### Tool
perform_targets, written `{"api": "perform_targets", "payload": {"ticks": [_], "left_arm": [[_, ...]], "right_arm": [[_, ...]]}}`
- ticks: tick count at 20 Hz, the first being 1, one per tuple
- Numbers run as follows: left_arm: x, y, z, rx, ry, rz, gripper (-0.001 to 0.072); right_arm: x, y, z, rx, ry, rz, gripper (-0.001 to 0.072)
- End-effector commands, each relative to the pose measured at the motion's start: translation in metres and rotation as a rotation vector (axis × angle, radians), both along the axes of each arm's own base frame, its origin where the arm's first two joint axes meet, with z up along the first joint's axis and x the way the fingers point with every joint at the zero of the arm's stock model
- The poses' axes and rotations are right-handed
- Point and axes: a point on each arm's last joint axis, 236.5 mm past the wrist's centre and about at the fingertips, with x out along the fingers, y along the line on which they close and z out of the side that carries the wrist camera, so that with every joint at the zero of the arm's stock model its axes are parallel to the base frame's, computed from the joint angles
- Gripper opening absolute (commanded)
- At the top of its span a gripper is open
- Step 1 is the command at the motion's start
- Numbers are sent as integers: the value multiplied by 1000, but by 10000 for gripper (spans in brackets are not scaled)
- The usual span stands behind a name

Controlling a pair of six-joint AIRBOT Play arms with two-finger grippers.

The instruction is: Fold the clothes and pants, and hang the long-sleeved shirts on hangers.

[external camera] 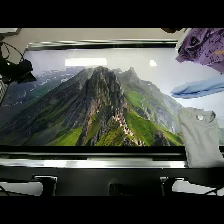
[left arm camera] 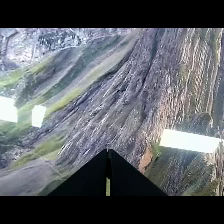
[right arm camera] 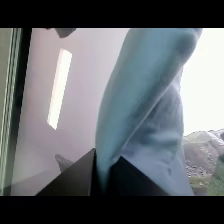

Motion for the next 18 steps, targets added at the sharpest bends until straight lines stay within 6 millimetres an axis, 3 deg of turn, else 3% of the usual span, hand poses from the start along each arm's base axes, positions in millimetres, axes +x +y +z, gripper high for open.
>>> {"api": "perform_targets", "payload": {"ticks": [1,6,10,14,18], "left_arm": [[0,0,0,-7,6,17,22],[0,0,0,-10,7,23,22],[0,0,0,-10,7,22,22],[0,1,0,-9,7,23,22],[0,0,0,-10,7,22,22]], "right_arm": [[-36,-11,8,3,82,-141,36],[-82,-3,6,30,221,-215,36],[-110,18,-5,84,341,-189,38],[-161,32,-31,-21,571,-201,37],[-202,42,-60,-34,656,-277,37]]}}
